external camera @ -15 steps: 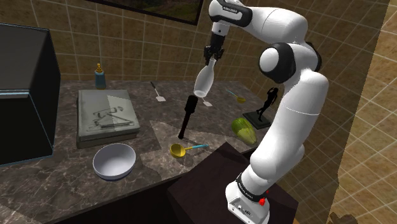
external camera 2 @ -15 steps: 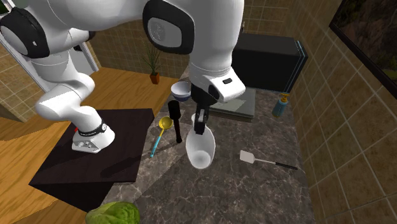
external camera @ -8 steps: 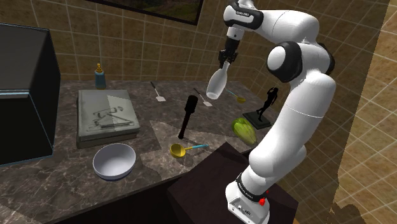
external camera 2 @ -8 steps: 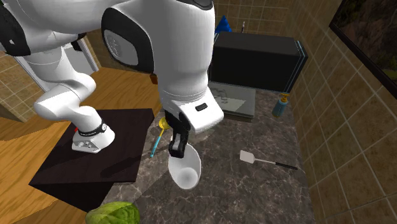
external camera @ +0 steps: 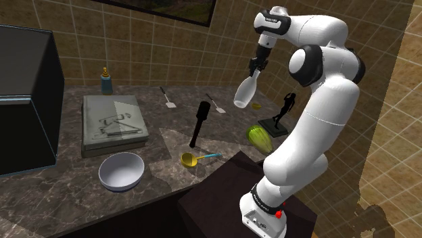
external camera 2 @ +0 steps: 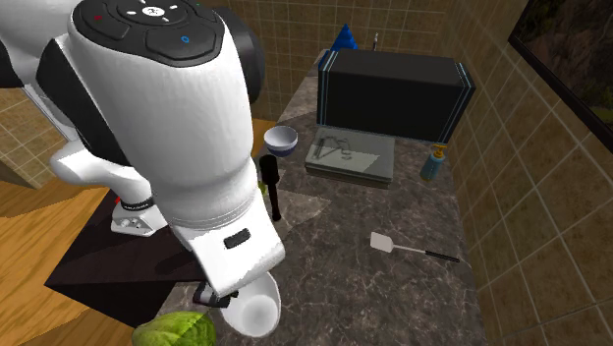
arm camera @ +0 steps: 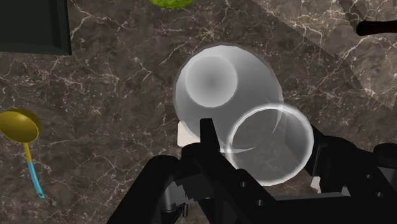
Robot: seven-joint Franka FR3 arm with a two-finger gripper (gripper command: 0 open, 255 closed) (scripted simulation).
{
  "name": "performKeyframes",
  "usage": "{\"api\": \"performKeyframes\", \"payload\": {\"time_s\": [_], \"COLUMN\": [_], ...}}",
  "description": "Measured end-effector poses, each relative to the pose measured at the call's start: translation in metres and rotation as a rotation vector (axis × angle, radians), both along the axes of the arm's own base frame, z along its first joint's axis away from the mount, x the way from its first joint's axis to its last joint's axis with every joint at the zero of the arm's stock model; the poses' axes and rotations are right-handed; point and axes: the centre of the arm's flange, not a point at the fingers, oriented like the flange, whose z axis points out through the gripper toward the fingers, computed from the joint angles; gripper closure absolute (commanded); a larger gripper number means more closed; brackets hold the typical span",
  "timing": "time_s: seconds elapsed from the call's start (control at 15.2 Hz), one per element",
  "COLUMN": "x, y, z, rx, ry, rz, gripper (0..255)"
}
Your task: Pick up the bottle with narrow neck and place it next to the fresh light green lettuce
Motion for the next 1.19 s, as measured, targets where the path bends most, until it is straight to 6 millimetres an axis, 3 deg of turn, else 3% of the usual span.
{"api": "performKeyframes", "payload": {"time_s": [1.06, 1.19], "x": [-0.126, -0.131], "y": [-0.170, -0.178], "z": [0.002, -0.004], "rx": [0.000, 0.000], "ry": [0.000, 0.000], "rz": [0.000, 0.000], "gripper": [255, 255]}}
